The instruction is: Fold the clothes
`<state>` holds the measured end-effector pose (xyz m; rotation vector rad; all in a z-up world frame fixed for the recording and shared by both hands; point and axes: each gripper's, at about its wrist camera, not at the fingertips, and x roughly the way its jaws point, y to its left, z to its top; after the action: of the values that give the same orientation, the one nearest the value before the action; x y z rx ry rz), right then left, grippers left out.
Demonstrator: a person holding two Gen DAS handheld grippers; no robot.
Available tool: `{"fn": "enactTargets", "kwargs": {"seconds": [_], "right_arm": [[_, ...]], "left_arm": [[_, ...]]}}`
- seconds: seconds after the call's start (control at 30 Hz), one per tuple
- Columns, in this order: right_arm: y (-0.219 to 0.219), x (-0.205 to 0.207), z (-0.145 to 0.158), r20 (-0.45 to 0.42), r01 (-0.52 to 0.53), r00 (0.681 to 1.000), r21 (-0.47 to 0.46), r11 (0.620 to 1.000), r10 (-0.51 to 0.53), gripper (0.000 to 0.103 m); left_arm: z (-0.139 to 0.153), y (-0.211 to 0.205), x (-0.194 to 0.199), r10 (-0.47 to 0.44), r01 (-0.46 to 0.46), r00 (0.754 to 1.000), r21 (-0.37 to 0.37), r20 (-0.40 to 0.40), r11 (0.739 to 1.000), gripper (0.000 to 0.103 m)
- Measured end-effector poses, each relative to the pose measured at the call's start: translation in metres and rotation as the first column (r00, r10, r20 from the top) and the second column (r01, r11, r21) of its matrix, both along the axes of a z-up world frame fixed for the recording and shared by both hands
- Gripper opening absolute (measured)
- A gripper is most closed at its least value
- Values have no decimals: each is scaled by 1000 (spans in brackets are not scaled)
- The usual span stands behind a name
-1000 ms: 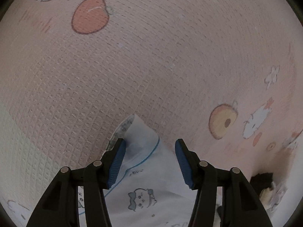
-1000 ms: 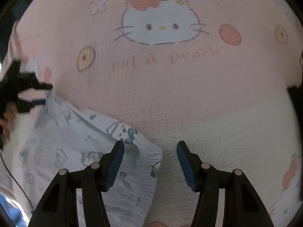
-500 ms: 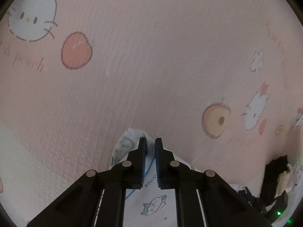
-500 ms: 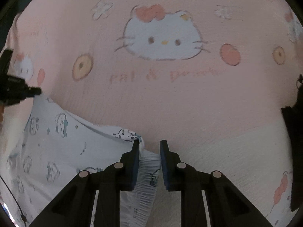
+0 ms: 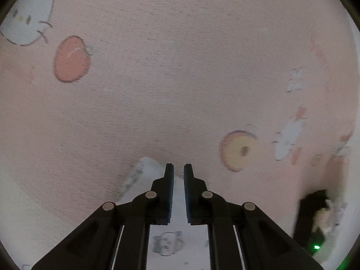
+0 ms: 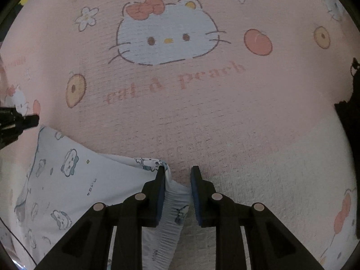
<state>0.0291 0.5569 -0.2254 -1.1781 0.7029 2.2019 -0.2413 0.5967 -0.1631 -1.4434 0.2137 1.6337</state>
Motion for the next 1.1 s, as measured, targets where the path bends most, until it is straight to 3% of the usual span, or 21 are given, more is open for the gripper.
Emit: {"fn": "enactTargets", "kwargs": {"seconds": [0.13, 0.23, 0.4, 0.53, 0.73, 0.77, 0.9, 1.03, 1.1], "right_arm": [[4, 7, 3, -22, 48, 999, -46, 998, -49, 35], [9, 16, 3, -76, 97, 991, -117, 988, -106, 41], [10, 26, 1, -95, 137, 984, -155, 978, -153, 43], [8, 28, 4, -94, 114, 987, -140, 984, -128, 43], [-2, 22, 8, -102, 55, 993, 4, 998, -55, 41], [1, 17, 5, -93, 49, 995, 11, 999, -47, 31], [8, 3, -4, -77, 65, 995, 72, 995, -60, 19], [-3, 6, -2, -75, 73, 995, 92, 993, -66, 24], [-7, 13, 3, -74, 71, 995, 71, 995, -65, 29]], "left_arm": [[-5, -1, -20, 89, -82, 991, -69, 103, 994, 9], [-7, -4, -26, 99, -88, 985, -79, 144, 993, 9], [-17, -11, -28, 110, -89, 980, -132, 163, 987, 9], [-21, -13, -22, 124, -97, 975, -150, 184, 984, 9], [-18, -9, 27, 100, -77, 981, -136, 168, 988, 9], [-18, -6, 29, 101, -79, 983, -142, 153, 987, 9], [-23, -21, 67, 94, -82, 994, -177, 61, 981, 9], [-7, -29, 86, 70, -66, 997, -141, 26, 988, 9], [13, -33, 94, 55, -58, 998, -94, -36, 994, 9]]}}
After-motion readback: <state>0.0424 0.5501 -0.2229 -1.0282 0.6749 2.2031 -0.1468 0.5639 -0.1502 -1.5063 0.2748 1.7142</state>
